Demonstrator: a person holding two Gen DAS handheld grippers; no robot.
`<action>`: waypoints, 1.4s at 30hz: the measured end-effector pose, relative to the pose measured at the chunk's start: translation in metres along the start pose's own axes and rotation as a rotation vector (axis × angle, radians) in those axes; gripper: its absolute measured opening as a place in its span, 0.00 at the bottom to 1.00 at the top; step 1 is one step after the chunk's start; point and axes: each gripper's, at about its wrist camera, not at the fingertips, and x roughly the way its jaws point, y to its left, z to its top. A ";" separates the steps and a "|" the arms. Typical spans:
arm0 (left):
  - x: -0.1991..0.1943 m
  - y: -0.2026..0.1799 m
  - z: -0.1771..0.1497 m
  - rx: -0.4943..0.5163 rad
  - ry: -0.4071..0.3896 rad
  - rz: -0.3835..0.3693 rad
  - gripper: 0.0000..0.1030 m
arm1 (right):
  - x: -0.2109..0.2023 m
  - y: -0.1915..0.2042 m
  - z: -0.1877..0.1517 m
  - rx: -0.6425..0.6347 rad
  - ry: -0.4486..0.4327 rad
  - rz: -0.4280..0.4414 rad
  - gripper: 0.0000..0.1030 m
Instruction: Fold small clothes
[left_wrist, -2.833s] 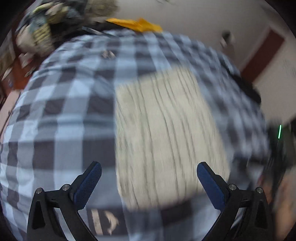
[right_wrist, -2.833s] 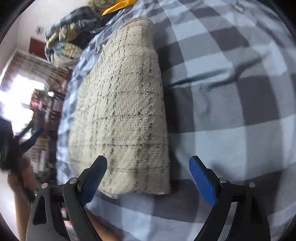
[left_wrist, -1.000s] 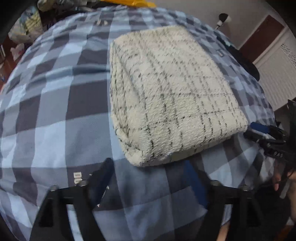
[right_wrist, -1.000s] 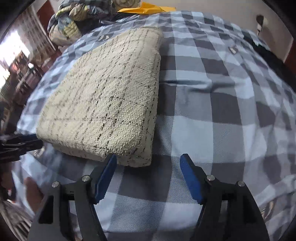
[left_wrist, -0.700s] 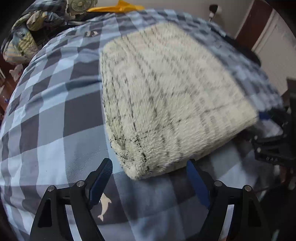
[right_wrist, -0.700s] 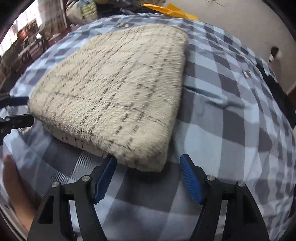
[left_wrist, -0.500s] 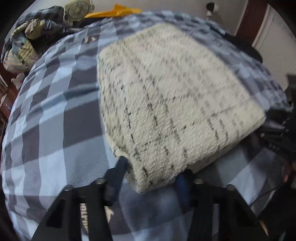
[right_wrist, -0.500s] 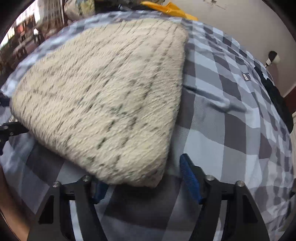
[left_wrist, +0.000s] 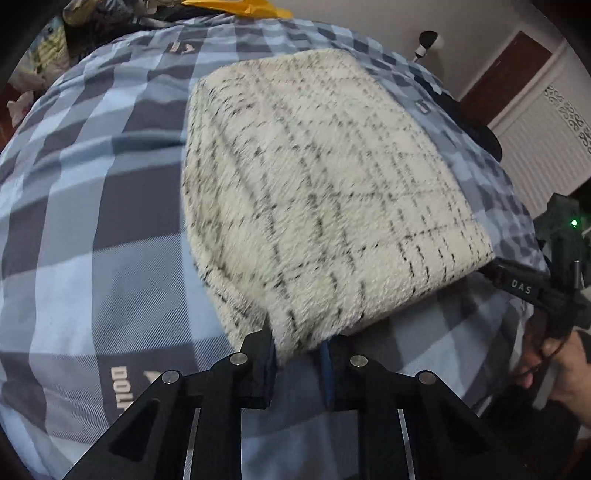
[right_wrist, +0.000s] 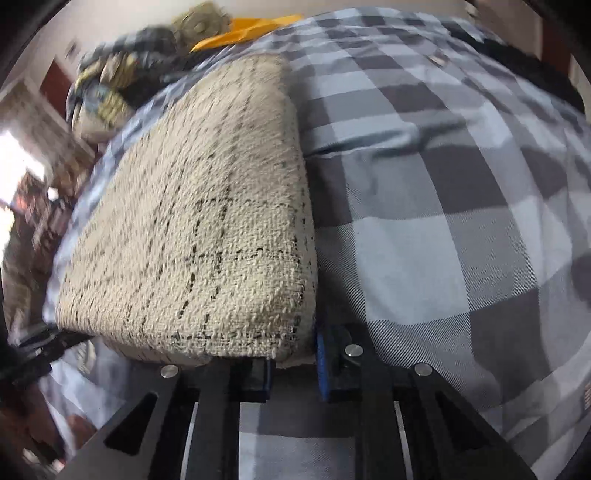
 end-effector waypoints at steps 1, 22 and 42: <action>-0.003 0.001 -0.001 0.003 -0.003 -0.011 0.18 | -0.001 0.002 -0.001 -0.034 0.022 -0.022 0.14; -0.075 0.019 0.125 -0.182 -0.289 -0.027 0.97 | -0.020 0.028 0.069 -0.051 -0.035 0.029 0.75; 0.085 0.050 0.248 -0.154 0.110 -0.117 0.14 | 0.014 0.020 0.062 -0.077 0.082 0.069 0.75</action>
